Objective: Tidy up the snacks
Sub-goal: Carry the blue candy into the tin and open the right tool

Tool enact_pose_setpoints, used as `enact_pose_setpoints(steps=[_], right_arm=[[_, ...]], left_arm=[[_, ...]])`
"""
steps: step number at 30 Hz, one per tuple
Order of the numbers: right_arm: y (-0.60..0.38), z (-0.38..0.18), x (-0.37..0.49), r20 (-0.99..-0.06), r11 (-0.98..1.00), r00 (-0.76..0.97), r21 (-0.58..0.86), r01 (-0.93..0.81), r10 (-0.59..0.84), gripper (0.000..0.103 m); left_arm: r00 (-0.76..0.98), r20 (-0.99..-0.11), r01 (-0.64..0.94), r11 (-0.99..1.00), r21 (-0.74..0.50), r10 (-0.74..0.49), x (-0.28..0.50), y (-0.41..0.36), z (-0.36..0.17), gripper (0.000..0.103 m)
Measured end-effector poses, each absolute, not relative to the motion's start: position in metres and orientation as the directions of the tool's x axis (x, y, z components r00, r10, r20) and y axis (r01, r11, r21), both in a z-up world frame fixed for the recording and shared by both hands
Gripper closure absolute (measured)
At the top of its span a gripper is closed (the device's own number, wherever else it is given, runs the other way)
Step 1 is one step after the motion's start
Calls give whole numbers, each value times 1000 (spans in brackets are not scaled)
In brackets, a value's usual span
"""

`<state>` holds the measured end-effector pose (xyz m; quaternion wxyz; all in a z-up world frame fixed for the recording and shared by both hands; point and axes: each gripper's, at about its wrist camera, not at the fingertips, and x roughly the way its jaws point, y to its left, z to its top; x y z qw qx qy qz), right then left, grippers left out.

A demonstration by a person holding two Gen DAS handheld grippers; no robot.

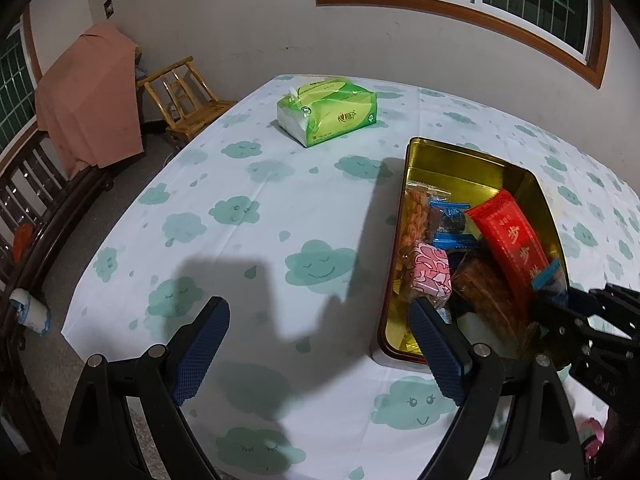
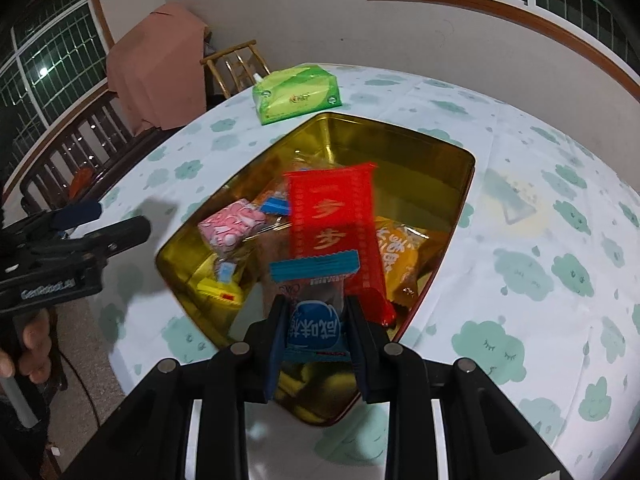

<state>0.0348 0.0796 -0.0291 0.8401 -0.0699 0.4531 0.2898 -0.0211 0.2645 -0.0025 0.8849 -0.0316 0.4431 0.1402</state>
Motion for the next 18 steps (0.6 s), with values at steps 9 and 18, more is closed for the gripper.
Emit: enact_pose_setpoints(steps=[9, 18], right_arm=[[89, -30, 51, -795, 843, 466, 102, -527, 388, 74], [89, -32, 55, -791, 861, 492, 82, -503, 363, 73]], left_arm=[[563, -798, -270, 960, 69, 216, -21, 261, -5, 14], [563, -799, -257, 963, 76, 213, -23, 253, -6, 14]])
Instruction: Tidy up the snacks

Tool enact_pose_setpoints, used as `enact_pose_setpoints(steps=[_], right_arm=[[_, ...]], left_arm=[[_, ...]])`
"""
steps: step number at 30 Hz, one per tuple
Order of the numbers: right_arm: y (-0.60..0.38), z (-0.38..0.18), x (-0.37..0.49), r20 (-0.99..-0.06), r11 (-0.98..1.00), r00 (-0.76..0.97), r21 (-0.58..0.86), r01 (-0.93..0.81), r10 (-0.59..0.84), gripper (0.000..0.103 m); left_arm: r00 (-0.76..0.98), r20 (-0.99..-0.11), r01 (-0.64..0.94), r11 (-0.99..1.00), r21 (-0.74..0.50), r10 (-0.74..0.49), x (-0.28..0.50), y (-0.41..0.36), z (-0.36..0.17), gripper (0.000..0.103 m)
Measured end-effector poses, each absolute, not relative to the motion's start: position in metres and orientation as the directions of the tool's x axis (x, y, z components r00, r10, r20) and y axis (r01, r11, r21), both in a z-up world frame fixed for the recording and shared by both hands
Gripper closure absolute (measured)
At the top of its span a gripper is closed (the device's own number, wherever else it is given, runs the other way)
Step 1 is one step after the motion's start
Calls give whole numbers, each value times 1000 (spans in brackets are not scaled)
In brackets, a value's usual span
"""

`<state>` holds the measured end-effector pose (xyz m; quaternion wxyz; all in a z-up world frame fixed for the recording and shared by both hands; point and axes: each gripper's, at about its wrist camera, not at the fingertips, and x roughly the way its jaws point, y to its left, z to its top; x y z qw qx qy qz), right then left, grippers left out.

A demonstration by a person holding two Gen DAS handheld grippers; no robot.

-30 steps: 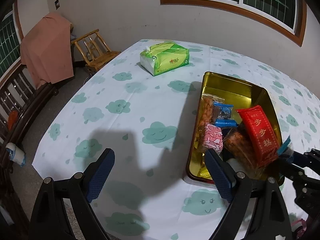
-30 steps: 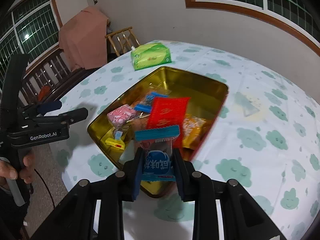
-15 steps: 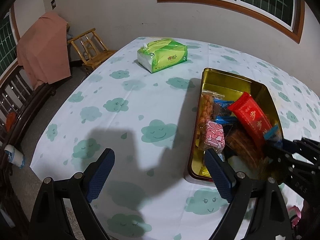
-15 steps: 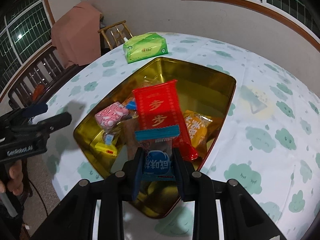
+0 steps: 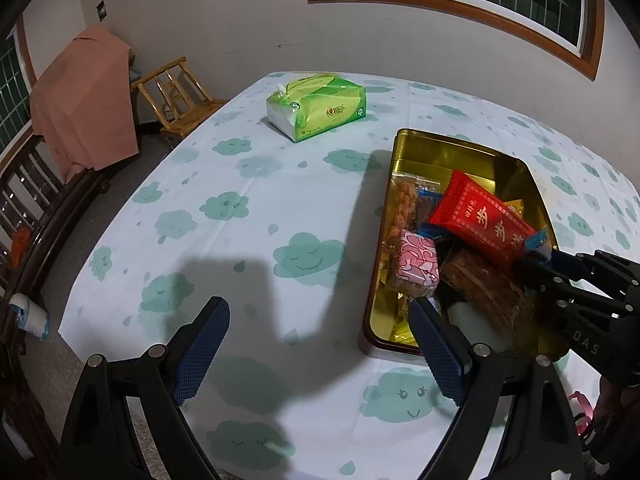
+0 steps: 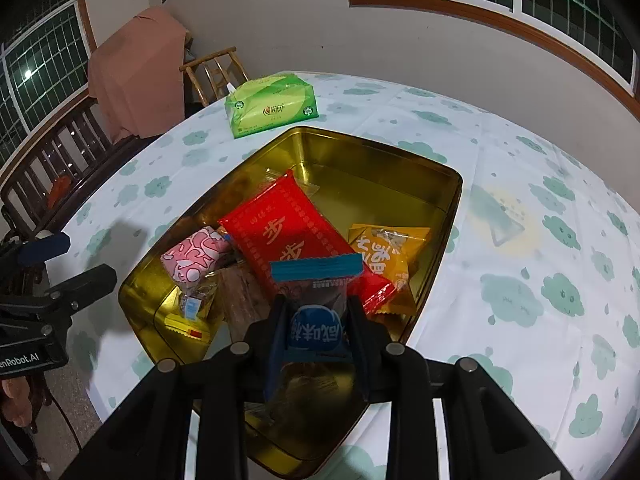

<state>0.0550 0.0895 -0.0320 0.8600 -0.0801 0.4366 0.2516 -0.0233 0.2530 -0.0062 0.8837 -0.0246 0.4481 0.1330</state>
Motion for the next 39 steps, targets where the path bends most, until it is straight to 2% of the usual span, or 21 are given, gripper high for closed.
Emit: enact_pose_setpoints(steps=[4, 6, 9, 14, 19, 39], right_arm=[[91, -30, 52, -792, 866, 502, 66, -496, 348, 66], [89, -27, 51, -786, 872, 514, 61, -486, 342, 55], [87, -20, 46, -772, 874, 529, 67, -482, 351, 44], [82, -9, 37, -756, 879, 555, 56, -473, 347, 39], [77, 0, 24, -743, 891, 581, 46, -452, 333, 24], [59, -1, -5, -757, 906, 585, 24, -422, 292, 24]], left_arm=[[564, -799, -256, 964, 74, 211, -24, 250, -6, 14], [562, -799, -254, 964, 77, 212, -25, 246, -6, 14], [561, -800, -250, 965, 78, 210, -27, 242, -6, 14], [563, -800, -243, 967, 79, 207, -28, 235, -4, 14], [565, -799, -232, 969, 86, 206, -28, 226, -1, 14], [564, -799, -219, 971, 95, 206, -27, 207, 4, 14]])
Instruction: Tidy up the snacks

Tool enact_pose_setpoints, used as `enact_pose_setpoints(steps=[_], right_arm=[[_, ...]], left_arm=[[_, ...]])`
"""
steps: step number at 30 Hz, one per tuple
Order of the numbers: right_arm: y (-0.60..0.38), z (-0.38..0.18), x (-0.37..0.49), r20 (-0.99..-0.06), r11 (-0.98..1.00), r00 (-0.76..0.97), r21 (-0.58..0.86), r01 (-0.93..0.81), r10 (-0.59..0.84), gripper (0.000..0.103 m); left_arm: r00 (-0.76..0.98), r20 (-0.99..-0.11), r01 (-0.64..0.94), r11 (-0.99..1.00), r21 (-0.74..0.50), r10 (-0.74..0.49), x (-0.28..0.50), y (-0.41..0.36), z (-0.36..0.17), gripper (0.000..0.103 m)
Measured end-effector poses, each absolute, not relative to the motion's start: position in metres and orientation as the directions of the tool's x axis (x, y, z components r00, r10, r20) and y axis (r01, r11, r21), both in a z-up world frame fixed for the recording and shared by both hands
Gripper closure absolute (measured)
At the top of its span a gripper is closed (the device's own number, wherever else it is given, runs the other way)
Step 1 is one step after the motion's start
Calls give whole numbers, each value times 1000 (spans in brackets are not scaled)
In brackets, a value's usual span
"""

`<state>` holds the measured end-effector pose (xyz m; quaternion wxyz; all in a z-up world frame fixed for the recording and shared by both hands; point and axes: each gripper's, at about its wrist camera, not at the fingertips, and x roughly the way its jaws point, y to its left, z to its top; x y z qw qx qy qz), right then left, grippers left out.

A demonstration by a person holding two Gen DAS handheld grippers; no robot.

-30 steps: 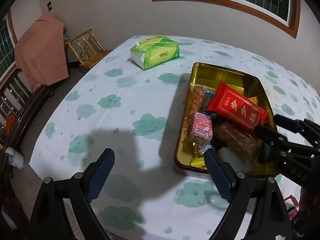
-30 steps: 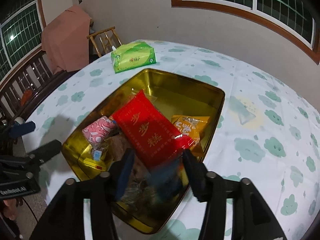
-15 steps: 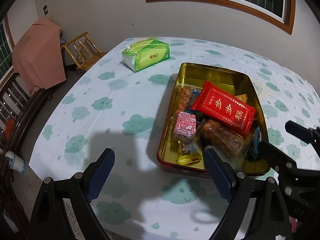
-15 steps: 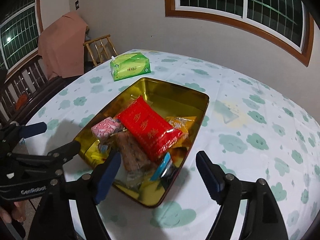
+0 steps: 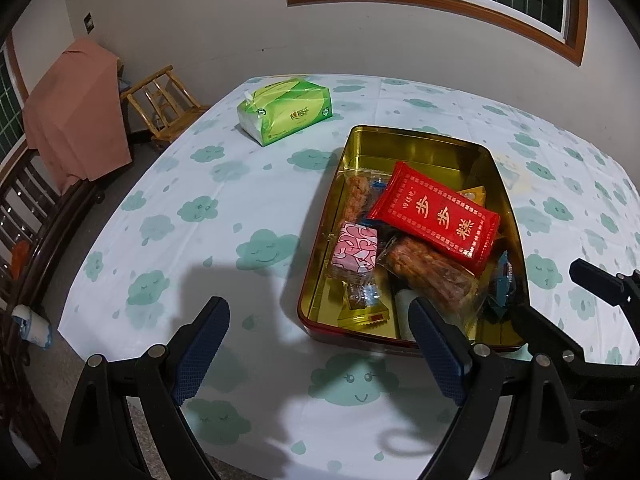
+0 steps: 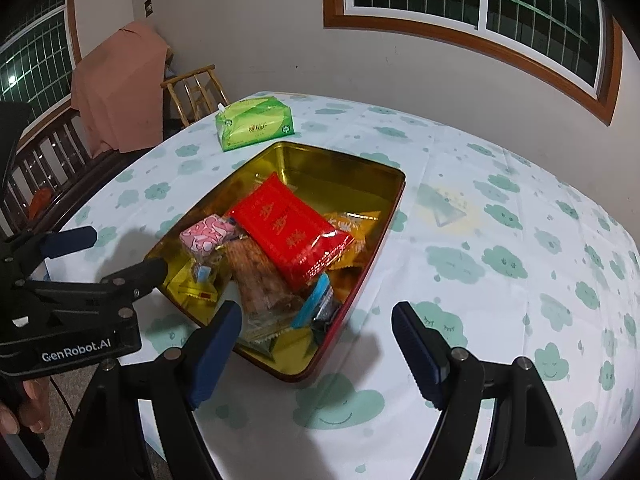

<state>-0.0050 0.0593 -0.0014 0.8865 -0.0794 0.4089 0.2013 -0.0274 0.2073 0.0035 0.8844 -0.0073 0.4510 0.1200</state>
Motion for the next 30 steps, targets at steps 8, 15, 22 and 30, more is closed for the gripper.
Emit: enact_pose_setpoints(steps=[8, 15, 22, 30], right_arm=[[57, -5, -4, -767, 909, 572, 33, -416, 290, 24], [57, -8, -3, -774, 908, 562, 38, -418, 291, 23], [58, -12, -2, -782, 907, 554, 36, -419, 287, 23], [56, -15, 0, -788, 909, 546, 43, -414, 286, 24]], left_arm=[[562, -800, -219, 971, 100, 209, -27, 203, 4, 14], [558, -806, -213, 973, 93, 199, -24, 202, 3, 14], [555, -810, -211, 974, 85, 191, -21, 202, 1, 14], [551, -812, -216, 973, 82, 190, -20, 203, 1, 14]])
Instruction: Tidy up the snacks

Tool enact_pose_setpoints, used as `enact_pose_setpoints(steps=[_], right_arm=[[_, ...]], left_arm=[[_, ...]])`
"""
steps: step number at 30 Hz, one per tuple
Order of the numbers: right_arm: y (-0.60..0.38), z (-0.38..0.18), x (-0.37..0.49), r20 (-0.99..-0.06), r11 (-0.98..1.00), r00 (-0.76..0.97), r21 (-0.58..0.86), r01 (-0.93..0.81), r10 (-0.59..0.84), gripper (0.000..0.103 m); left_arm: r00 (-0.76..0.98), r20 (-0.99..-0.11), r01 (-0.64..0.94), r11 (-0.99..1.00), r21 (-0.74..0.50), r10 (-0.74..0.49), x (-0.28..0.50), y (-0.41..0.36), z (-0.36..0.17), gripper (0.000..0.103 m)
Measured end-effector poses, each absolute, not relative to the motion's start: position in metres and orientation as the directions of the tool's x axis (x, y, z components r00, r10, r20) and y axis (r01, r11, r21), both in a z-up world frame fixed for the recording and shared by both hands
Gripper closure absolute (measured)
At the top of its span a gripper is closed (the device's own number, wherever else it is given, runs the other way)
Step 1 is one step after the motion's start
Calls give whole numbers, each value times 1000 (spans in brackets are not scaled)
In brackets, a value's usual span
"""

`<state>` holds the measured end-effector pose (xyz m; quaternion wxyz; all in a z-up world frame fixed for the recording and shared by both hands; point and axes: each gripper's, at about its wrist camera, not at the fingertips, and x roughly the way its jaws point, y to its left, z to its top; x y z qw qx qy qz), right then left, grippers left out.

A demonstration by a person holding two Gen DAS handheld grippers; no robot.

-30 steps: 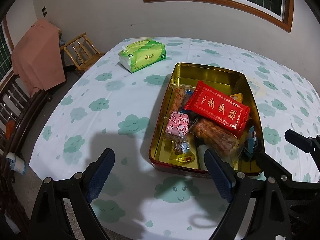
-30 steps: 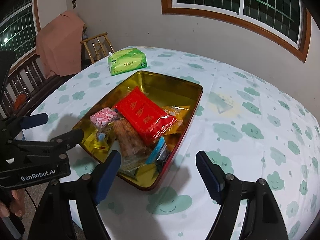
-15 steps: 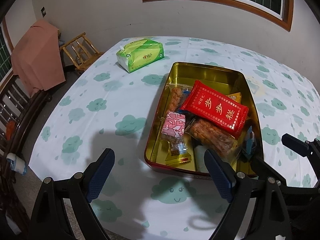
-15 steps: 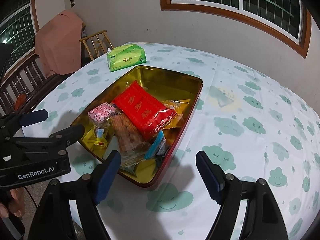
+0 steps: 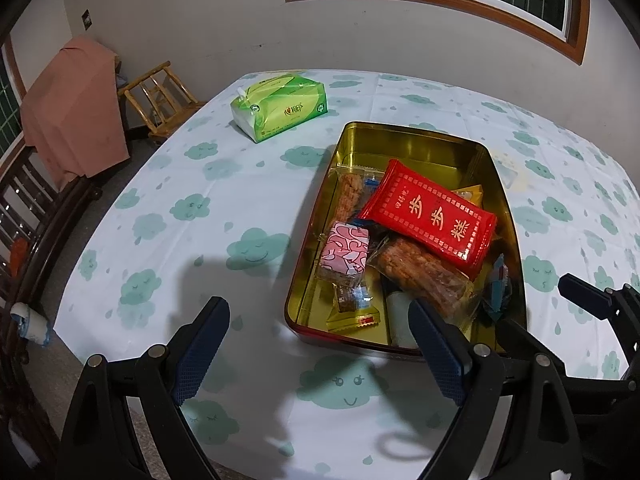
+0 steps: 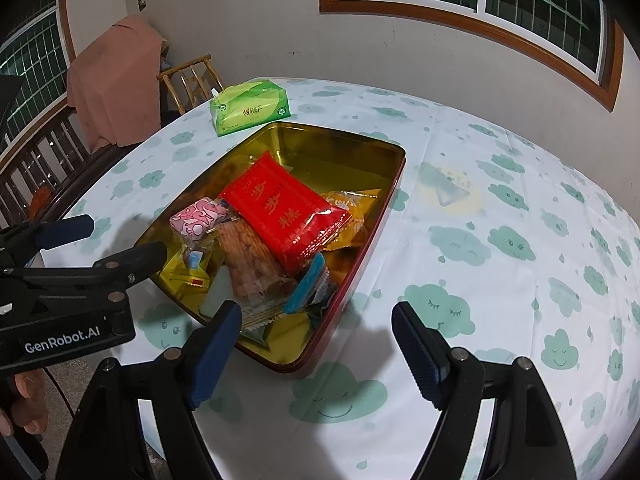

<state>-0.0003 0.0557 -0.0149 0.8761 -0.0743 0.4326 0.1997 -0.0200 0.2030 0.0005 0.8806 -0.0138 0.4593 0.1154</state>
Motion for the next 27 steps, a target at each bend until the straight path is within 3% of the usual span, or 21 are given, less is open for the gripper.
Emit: enact_pose_setpoints(steps=[27], right_arm=[[54, -19, 1, -795, 911, 533, 56, -409, 288, 24]], left_arm=[[553, -820, -198, 979, 44, 148, -21, 201, -1, 13]])
